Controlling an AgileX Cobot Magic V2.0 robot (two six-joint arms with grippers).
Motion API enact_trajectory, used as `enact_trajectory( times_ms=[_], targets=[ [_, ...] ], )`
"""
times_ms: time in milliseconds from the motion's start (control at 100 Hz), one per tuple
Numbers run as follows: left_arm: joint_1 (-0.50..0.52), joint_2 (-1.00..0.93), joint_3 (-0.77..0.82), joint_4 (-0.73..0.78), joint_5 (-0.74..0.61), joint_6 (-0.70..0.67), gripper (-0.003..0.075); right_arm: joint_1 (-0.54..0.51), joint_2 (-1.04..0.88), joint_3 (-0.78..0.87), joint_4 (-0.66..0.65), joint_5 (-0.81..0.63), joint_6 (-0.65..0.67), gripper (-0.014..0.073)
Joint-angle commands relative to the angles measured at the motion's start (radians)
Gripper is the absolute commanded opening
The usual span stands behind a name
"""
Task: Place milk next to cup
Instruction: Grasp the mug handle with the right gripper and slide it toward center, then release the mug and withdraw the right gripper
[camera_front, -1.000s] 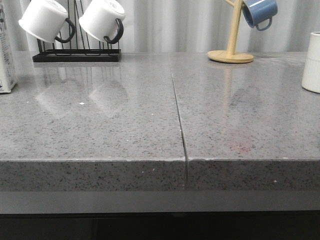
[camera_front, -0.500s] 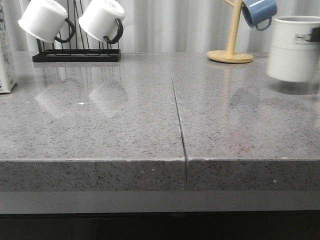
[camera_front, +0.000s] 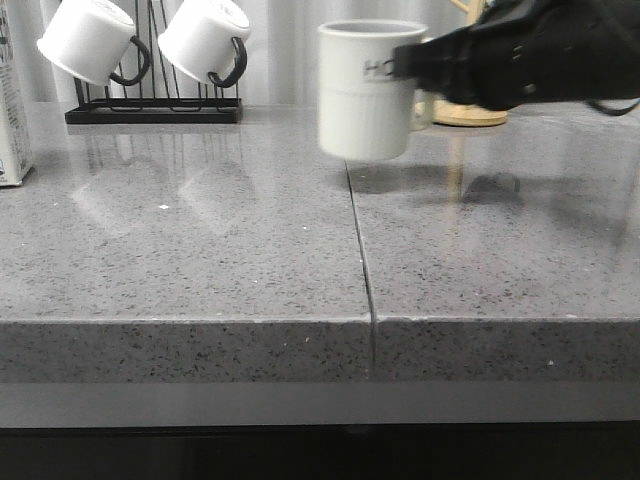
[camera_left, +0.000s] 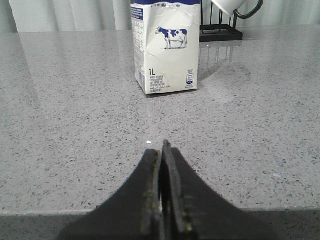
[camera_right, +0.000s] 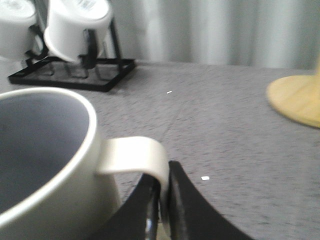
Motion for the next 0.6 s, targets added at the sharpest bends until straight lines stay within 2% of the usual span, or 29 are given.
enact_trajectory(
  times_ms=[0, 450, 510, 590],
  targets=[
    [0.001, -0.031, 0.044, -0.002, -0.082, -0.011, -0.002, 0.017, -0.003, -0.059, -0.002, -0.083, 0.005, -0.0066],
    [0.001, -0.031, 0.044, -0.002, -0.082, -0.011, -0.002, 0.018, 0.038, -0.069, -0.002, -0.053, 0.004, -0.006],
    [0.001, -0.031, 0.044, -0.002, -0.082, -0.011, -0.002, 0.018, 0.038, -0.069, -0.002, -0.053, 0.004, -0.0026],
    [0.001, -0.031, 0.044, -0.002, -0.082, -0.011, -0.002, 0.018, 0.036, -0.069, -0.002, -0.053, 0.003, 0.0076]
  ],
)
